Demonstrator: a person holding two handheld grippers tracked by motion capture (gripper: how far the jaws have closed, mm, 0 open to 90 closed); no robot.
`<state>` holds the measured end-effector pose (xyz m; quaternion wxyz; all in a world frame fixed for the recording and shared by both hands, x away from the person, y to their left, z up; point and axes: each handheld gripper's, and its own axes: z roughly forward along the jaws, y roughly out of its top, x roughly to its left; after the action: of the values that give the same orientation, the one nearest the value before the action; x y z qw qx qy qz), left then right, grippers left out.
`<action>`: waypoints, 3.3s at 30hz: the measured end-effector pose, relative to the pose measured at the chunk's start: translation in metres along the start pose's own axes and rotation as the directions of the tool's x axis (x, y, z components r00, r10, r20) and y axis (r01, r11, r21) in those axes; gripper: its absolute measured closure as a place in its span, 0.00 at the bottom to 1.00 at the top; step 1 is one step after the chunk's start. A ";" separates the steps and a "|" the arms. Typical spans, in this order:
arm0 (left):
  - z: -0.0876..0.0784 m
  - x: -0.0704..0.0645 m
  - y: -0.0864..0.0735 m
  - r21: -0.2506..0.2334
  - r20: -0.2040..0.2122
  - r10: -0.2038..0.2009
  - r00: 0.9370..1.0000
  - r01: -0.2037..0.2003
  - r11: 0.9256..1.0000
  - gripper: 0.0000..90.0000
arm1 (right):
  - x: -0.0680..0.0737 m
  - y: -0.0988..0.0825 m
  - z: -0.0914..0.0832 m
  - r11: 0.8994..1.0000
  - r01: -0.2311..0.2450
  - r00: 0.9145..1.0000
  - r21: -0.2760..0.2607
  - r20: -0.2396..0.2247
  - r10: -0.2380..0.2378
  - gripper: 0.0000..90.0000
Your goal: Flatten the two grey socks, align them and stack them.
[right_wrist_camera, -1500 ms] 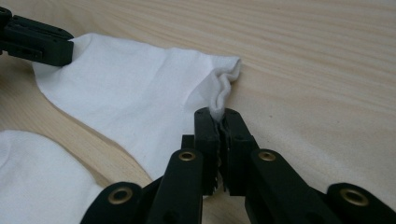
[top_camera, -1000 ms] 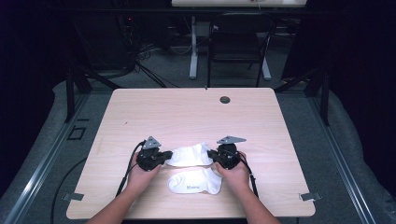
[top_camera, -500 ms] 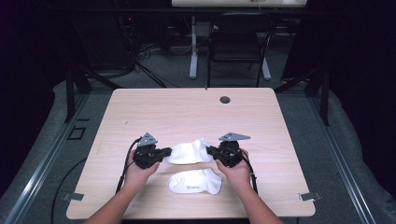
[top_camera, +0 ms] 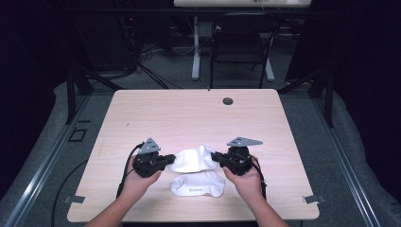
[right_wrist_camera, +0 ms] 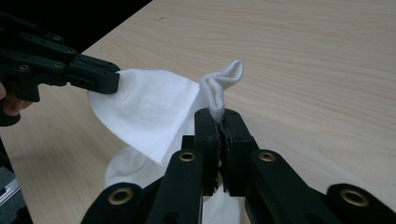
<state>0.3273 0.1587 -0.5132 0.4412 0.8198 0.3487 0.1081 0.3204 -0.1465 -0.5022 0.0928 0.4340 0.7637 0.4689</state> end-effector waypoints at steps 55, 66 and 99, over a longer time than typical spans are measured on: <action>0.027 -0.022 -0.050 0.112 0.051 -0.002 0.999 -0.004 0.994 0.96 | 0.002 -0.065 0.002 0.984 0.026 0.998 0.178 0.047 -0.035 0.95; 0.024 -0.026 -0.051 0.112 0.048 0.014 0.999 -0.020 0.993 0.95 | -0.001 -0.068 0.006 0.981 0.033 0.996 0.192 0.072 -0.048 0.84; 0.030 -0.029 -0.058 0.175 0.058 0.027 0.998 -0.037 0.984 0.93 | 0.008 -0.075 0.022 0.960 0.127 0.990 0.249 0.020 -0.136 0.85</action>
<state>0.2926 0.1411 -0.5730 0.3750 0.8636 0.3314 0.0612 0.2844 -0.1404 -0.5712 0.0831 0.3990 0.8414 0.3549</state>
